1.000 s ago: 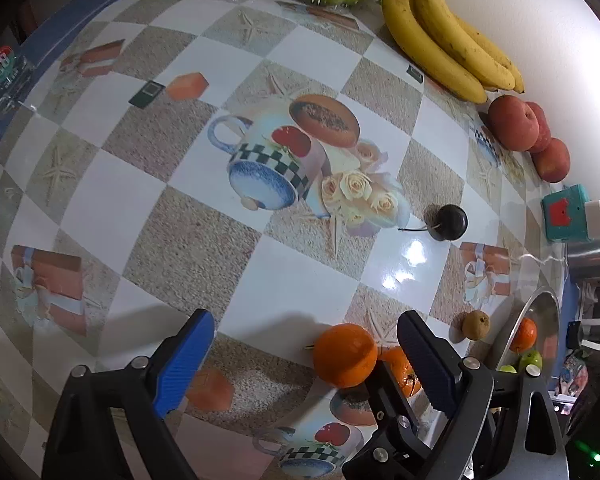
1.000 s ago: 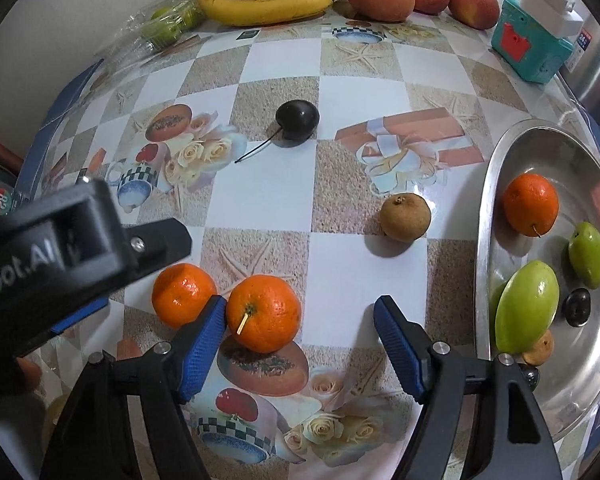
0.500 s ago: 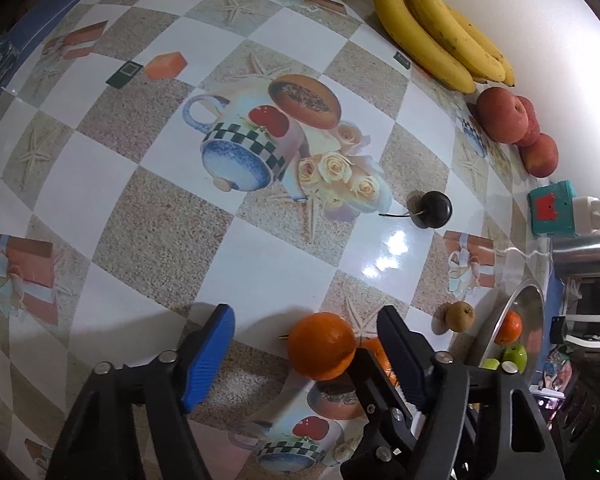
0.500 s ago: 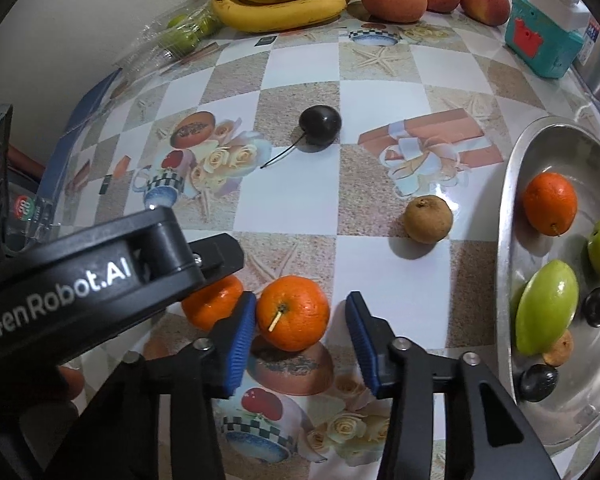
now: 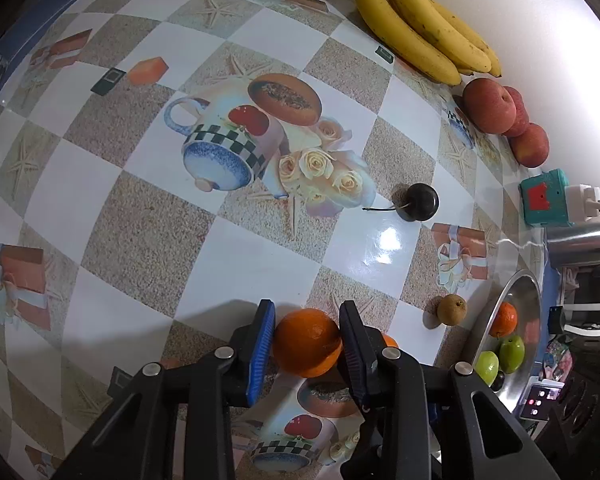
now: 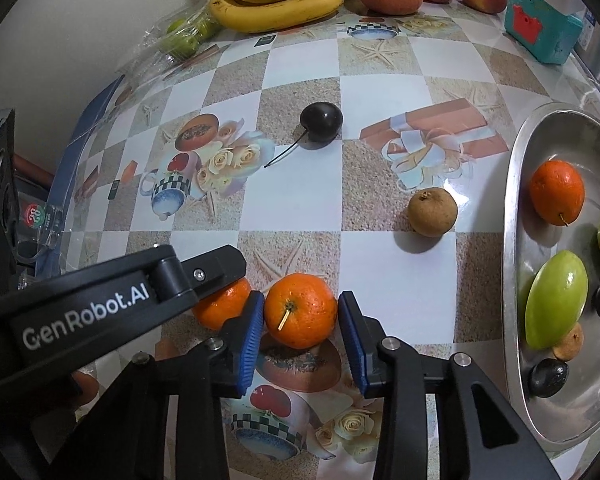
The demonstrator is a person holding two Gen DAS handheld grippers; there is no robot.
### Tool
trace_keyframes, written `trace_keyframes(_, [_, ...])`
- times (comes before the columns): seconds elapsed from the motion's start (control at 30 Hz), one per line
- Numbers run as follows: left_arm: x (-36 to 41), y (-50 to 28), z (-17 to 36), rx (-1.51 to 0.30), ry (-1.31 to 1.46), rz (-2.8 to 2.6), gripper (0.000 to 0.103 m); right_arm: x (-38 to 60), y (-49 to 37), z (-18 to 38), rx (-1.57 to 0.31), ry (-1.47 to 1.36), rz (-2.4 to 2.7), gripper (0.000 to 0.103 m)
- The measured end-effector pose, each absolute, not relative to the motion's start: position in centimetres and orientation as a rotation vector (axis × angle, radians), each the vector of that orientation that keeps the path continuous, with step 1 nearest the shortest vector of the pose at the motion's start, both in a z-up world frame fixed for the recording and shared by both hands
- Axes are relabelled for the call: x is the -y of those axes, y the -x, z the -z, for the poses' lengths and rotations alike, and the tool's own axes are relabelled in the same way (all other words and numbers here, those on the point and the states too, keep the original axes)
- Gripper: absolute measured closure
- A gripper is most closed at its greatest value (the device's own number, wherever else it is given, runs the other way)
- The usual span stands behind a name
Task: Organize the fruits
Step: 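Close the left tool on one orange while the right tool closes on the stemmed orange, then lift and carry the orange in each tool over the steel basin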
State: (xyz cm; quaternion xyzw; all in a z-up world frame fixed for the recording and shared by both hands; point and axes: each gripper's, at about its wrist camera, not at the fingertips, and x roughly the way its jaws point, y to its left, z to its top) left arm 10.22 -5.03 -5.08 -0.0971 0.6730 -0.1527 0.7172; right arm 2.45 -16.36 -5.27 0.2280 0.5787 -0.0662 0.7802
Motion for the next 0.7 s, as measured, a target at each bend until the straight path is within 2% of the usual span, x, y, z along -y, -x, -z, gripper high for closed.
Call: trace_keyframes(0.7, [4.1,-11.1,4.0,-1.440,0.247,0.336,0.070,17.4,-1.8,4.7,-1.235,-0.539,0.159,0.066])
